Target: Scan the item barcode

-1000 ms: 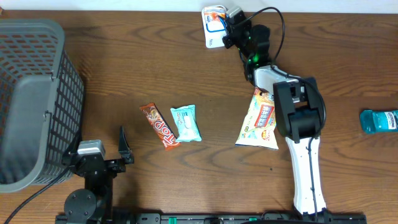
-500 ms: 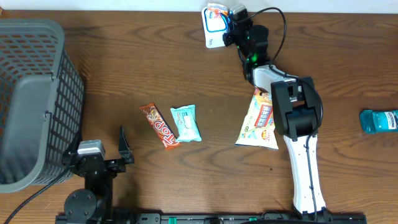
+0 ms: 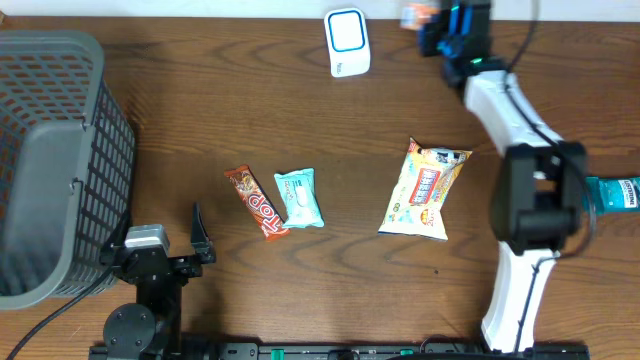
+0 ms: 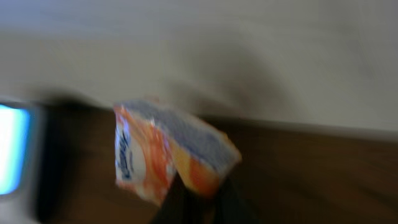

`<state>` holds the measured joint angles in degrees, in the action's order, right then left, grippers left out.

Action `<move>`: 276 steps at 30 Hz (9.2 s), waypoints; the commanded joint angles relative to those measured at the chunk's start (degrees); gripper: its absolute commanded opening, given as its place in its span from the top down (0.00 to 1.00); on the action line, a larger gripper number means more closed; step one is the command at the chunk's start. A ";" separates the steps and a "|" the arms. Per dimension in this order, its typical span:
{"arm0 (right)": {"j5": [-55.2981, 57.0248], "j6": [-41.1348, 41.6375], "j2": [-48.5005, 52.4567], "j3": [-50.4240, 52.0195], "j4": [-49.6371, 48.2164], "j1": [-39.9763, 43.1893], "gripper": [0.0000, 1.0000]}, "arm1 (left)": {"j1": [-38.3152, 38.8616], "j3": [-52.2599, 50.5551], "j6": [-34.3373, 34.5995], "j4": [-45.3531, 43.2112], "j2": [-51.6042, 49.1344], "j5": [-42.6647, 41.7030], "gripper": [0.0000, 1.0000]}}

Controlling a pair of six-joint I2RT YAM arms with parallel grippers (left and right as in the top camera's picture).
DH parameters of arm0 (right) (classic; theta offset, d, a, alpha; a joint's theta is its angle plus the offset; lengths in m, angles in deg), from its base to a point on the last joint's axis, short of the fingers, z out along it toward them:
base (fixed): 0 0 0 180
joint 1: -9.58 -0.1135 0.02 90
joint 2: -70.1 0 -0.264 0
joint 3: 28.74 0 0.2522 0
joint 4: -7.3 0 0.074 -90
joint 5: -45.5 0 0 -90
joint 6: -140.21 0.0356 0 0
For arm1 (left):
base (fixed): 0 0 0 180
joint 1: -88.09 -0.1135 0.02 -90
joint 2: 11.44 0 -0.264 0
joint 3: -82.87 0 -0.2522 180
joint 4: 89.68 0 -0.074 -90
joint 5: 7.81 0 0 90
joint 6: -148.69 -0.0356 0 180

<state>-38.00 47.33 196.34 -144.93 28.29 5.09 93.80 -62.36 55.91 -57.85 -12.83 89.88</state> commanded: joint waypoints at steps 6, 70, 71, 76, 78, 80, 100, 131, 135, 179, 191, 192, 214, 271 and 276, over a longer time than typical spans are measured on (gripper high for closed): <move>50.86 11.15 -1.07 0.68 18.88 4.98 0.98 | -0.28 0.04 0.31 -0.07 0.07 0.28 0.02; 5.64 46.05 -16.65 12.28 61.24 -26.32 0.30 | -0.28 0.04 0.31 -0.07 0.07 0.28 0.02; 5.51 46.01 -16.61 12.28 61.79 -26.29 0.30 | -0.28 0.04 0.31 -0.07 0.07 0.28 0.02; 5.31 43.21 -20.61 8.79 69.00 -25.49 0.10 | -0.28 0.04 0.31 -0.07 0.07 0.28 0.02; 5.16 41.38 -24.72 7.23 71.67 -24.63 0.07 | -0.28 0.04 0.31 -0.07 0.07 0.28 0.02; 5.22 39.85 -29.70 6.95 72.81 -23.47 0.01 | -0.28 0.04 0.31 -0.07 0.07 0.28 0.02; -16.17 38.75 -44.89 49.55 35.23 -4.76 0.01 | -0.28 0.04 0.31 -0.04 0.07 0.28 0.02; -44.57 66.42 -42.40 37.55 59.17 3.96 0.98 | -0.28 0.04 0.31 -0.07 0.07 0.28 0.02; -52.02 71.43 -43.19 37.57 67.41 4.81 0.98 | -0.28 0.04 0.31 -0.04 0.07 0.28 0.02; -32.81 48.63 -43.10 53.22 57.27 -7.91 0.01 | -0.28 0.04 0.31 -0.07 0.07 0.28 0.02; -25.49 57.72 -43.08 69.44 24.79 -16.31 0.31 | -0.28 0.04 0.31 -0.07 0.07 0.28 0.02; -25.00 57.75 -43.08 70.29 22.25 -16.28 0.34 | -0.28 0.04 0.31 -0.07 0.07 0.28 0.02; -75.82 97.02 -46.90 70.14 8.48 -9.20 0.99 | -0.28 0.04 0.31 -0.07 0.07 0.28 0.02; -95.65 114.36 -33.00 65.02 23.71 7.74 0.99 | -0.28 0.04 0.31 -0.04 0.07 0.28 0.02; -95.62 105.63 -36.00 65.02 13.53 5.57 0.98 | -0.28 0.04 0.31 -0.04 0.07 0.28 0.02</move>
<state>-130.08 160.25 163.14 -79.05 45.09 12.17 93.80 -62.36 55.91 -57.87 -12.83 89.88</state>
